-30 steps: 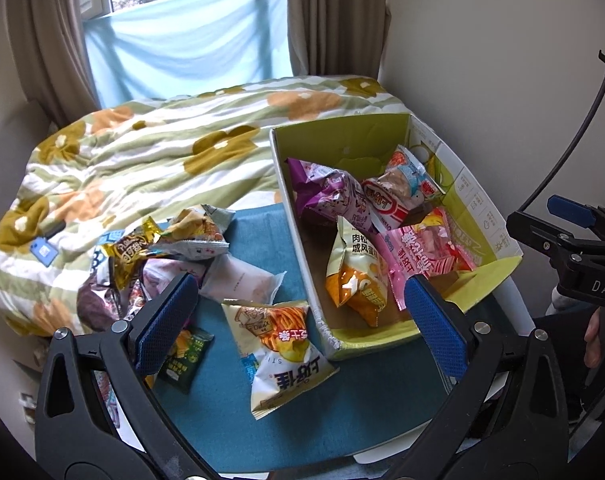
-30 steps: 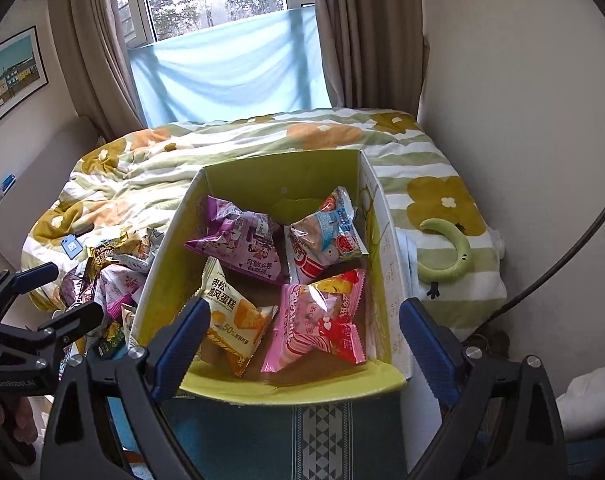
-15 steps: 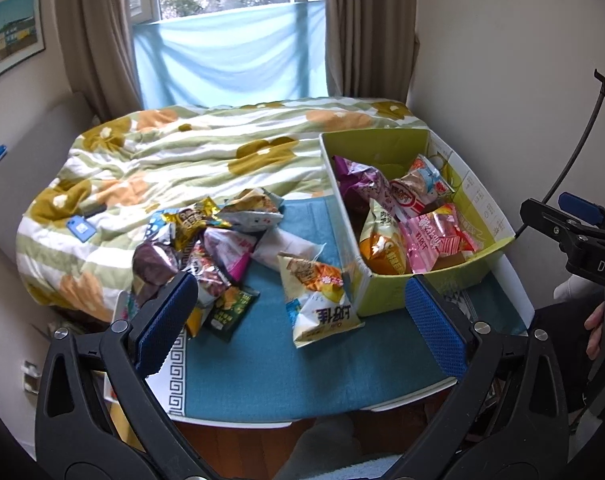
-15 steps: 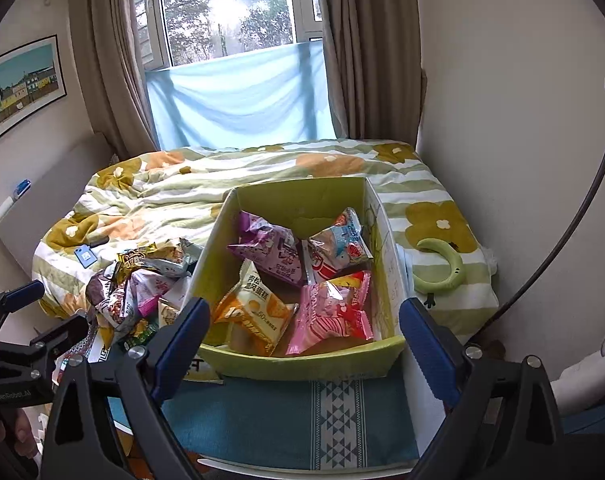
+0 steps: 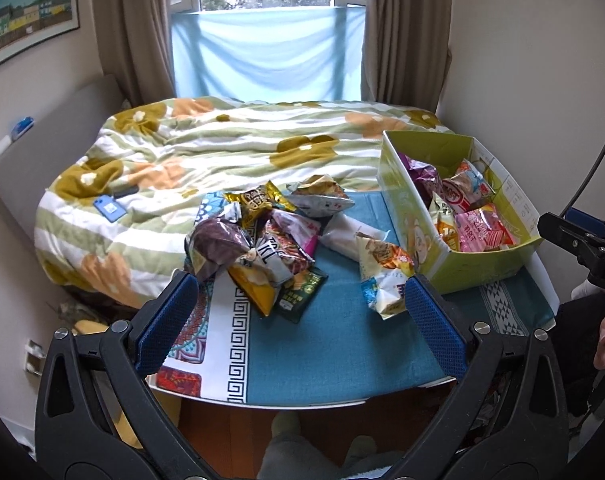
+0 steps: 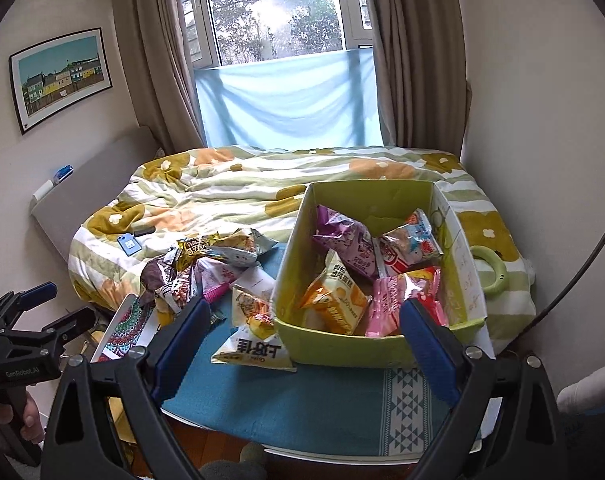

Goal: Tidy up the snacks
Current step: 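Grasp the TARTE chip bag with the left gripper while the right grasps the white stick-snack bag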

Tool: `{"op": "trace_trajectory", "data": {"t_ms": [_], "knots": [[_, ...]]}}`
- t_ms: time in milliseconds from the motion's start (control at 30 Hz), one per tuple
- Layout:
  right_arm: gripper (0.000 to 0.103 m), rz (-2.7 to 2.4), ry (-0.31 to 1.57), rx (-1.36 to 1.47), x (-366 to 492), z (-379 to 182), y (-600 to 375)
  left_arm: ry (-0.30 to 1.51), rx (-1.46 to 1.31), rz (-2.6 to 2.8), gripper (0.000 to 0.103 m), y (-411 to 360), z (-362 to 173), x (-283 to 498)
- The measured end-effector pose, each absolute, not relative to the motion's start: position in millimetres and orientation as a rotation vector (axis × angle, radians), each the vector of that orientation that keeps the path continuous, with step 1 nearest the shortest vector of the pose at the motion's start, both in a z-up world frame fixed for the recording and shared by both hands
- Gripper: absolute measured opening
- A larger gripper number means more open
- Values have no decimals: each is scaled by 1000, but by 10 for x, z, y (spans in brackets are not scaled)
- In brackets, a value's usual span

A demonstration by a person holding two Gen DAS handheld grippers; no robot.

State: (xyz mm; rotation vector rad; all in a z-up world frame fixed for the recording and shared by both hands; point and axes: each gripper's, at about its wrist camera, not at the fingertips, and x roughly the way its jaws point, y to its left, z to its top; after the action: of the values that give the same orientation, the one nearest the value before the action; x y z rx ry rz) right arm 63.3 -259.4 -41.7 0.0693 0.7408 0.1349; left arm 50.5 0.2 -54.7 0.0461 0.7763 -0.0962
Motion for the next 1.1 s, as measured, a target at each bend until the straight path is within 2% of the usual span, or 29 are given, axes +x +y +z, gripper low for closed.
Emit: {"op": "trace_trajectory", "data": {"t_ms": [200, 700, 933, 1100], "knots": [[94, 103, 778, 115, 766, -654, -2213, 791, 128, -148, 102, 279, -728, 788], [94, -98, 891, 183, 1191, -1349, -1623, 876, 390, -380, 100, 335, -1703, 1488], [94, -190, 954, 164, 1320, -1666, -1474, 910, 479, -454, 90, 216, -2141, 1804], [94, -227, 987, 153, 1416, -1835, -1404, 955, 491, -471, 79, 169, -2379, 1917]]}}
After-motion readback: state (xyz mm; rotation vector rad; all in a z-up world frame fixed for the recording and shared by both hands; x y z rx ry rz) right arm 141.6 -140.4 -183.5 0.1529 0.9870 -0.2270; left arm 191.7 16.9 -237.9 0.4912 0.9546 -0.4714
